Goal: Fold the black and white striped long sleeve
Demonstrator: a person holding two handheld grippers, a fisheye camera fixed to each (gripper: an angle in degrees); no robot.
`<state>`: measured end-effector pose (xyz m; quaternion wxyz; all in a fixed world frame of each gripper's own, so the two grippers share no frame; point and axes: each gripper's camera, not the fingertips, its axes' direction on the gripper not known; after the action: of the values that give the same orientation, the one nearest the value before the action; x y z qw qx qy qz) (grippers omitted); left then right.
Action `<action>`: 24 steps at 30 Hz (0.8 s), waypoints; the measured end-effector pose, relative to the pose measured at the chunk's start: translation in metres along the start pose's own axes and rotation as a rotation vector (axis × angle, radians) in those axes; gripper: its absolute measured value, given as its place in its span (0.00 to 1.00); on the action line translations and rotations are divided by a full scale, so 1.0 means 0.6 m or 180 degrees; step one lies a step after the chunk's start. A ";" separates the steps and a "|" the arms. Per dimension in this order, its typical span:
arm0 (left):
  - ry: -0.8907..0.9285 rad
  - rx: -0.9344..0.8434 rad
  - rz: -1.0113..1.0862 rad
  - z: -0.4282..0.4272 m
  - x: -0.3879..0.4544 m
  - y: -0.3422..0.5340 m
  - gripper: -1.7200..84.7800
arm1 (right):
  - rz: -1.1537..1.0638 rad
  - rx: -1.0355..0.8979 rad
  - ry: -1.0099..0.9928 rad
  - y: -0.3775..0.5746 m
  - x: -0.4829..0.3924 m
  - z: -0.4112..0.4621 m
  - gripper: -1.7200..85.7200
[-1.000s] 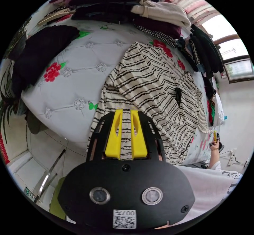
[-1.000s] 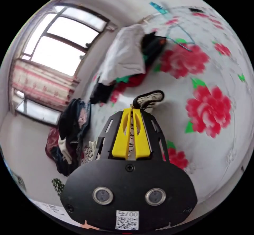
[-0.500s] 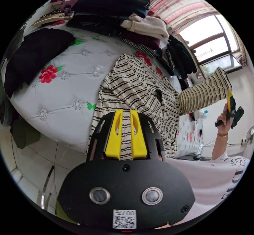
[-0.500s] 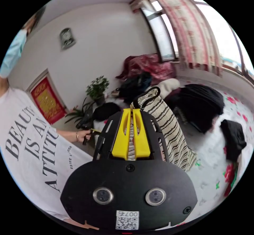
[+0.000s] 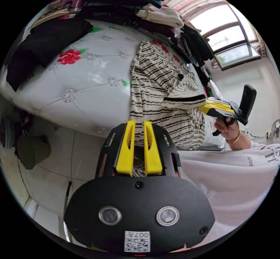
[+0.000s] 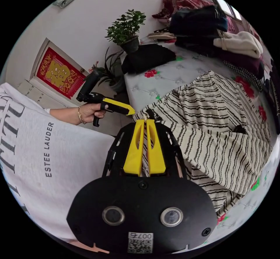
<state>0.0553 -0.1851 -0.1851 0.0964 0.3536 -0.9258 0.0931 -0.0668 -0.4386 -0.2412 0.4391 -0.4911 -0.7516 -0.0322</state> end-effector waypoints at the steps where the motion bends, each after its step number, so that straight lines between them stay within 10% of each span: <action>1: 0.0020 0.0007 0.0013 -0.002 -0.002 0.001 0.08 | -0.0033 0.0024 0.0046 -0.001 -0.007 -0.001 0.02; 9: 0.0199 0.0048 0.0213 -0.010 -0.012 -0.014 0.08 | 0.0404 -0.0880 -0.0312 0.033 0.017 0.097 0.05; 24: -0.0070 0.0289 0.0078 0.049 0.033 -0.212 0.13 | 0.0555 -0.0074 0.0399 -0.224 0.361 -0.053 0.05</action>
<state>0.1231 -0.2982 -0.1952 0.0689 0.3472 -0.9259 0.1323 -0.1787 -0.3694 -0.0206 0.4807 -0.5567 -0.6767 -0.0333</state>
